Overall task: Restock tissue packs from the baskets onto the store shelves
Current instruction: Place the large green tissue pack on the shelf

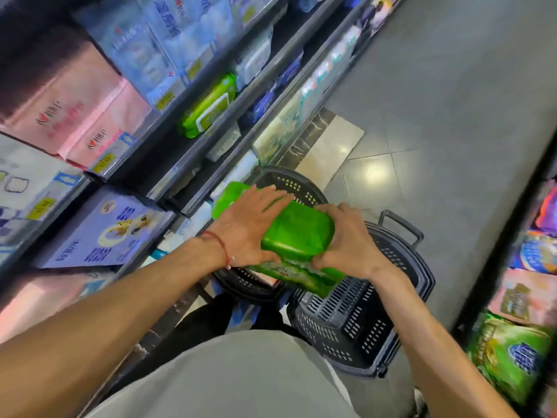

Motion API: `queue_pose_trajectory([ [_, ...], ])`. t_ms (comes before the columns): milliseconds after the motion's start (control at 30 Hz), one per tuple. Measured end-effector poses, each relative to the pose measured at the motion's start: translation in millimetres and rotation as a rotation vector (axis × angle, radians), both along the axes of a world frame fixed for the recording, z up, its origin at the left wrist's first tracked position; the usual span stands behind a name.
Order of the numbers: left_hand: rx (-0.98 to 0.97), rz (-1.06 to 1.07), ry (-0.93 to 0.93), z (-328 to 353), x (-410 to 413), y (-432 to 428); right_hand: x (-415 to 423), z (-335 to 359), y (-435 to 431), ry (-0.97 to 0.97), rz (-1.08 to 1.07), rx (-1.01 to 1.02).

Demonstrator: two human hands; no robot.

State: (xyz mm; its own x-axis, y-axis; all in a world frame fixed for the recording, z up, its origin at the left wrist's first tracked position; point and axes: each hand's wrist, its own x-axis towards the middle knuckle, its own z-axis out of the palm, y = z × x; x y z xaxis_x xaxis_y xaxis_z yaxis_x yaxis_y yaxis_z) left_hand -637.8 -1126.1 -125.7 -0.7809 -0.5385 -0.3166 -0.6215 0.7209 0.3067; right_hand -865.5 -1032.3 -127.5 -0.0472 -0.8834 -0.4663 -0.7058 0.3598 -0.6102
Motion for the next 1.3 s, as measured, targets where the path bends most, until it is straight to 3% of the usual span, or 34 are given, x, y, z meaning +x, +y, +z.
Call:
queue_pose_trajectory([
  [167, 0.046, -0.036, -0.166, 16, -3, 11, -11, 19, 19, -0.078, 0.117, 0.037],
  [300, 0.016, -0.083, -0.131, 18, -3, 34, -12, 31, 38, -0.11, 0.168, 0.043],
  [400, 0.091, 0.011, -0.067, 17, 5, 53, -8, 38, 50, -0.114, 0.179, 0.04],
  [533, 0.05, 0.137, -0.02, 26, 25, 84, 7, 45, 66, -0.141, 0.153, -0.027],
  [733, 0.135, 0.52, 0.113, 39, 75, 143, 40, 52, 113, -0.091, 0.004, -0.394],
  [867, 0.207, 0.88, 0.312, 43, 121, 202, 77, 54, 164, -0.097, -0.146, -0.558],
  [1033, 0.478, 1.262, 0.679, 44, 186, 278, 109, 42, 241, -0.24, -0.335, -0.363],
  [1167, 0.726, 1.4, 1.014, 48, 215, 337, 125, 46, 287, -0.358, -0.414, -0.265],
  [1300, 0.881, 1.421, 1.177, 51, 228, 388, 126, 44, 317, -0.496, -0.442, -0.179],
])
